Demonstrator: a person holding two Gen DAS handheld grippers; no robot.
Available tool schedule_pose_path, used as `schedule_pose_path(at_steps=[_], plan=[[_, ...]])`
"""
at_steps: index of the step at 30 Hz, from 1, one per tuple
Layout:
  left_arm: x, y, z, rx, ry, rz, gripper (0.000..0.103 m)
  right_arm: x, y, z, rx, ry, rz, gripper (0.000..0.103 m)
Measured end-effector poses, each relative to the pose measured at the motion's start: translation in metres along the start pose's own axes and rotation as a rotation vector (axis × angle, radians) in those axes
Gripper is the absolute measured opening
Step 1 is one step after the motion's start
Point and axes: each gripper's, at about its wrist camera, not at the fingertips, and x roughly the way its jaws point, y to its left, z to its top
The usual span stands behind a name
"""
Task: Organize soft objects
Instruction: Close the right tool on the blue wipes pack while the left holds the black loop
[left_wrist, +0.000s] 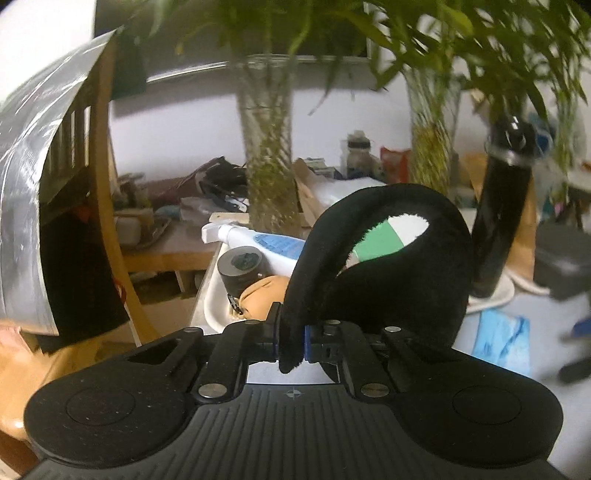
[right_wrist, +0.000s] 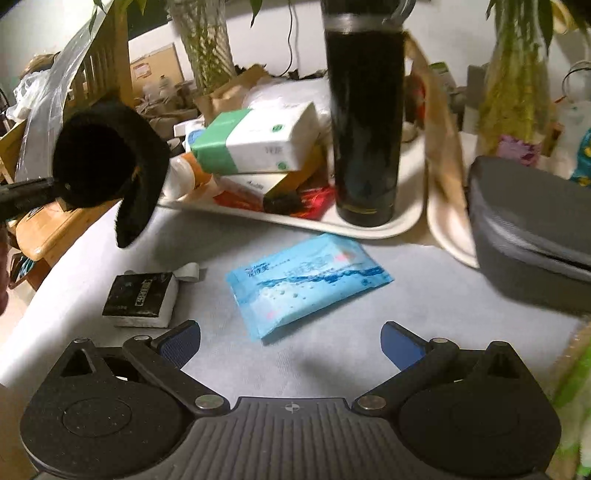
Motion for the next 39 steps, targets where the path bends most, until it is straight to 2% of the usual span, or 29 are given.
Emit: schedule_pose_path(at_steps=[6, 10, 14, 16, 20, 26, 30, 34, 39], plan=[[-0.003, 0.006, 0.003, -0.049, 0.000, -0.030, 0.011, 0.028, -0.008, 0.001, 0.036, 0.012, 0.012, 0.103], [-0.003, 0.009, 0.002, -0.061, 0.002, -0.033, 0.011, 0.042, -0.009, 0.003, 0.061, 0.001, -0.016, 0.103], [-0.002, 0.011, 0.002, -0.065, 0.008, -0.035, 0.011, 0.053, 0.003, 0.003, -0.037, 0.021, -0.141, 0.102], [-0.001, 0.011, 0.002, -0.067, 0.009, -0.036, 0.011, 0.054, 0.004, 0.002, -0.072, 0.031, -0.166, 0.103], [-0.001, 0.012, 0.002, -0.070, 0.011, -0.037, 0.011, 0.045, -0.005, 0.002, -0.052, 0.080, -0.212, 0.103], [-0.003, 0.010, 0.003, -0.076, 0.006, -0.041, 0.011, 0.022, -0.031, -0.002, 0.031, 0.143, -0.342, 0.102], [-0.005, 0.009, 0.002, -0.082, 0.000, -0.044, 0.011, 0.005, -0.034, -0.003, 0.078, 0.080, -0.271, 0.103], [-0.005, 0.008, 0.002, -0.082, 0.000, -0.046, 0.011, 0.014, -0.024, 0.001, 0.072, 0.011, -0.218, 0.103], [-0.003, 0.008, 0.002, -0.081, 0.005, -0.047, 0.011, 0.040, -0.012, 0.008, 0.053, -0.032, -0.226, 0.103]])
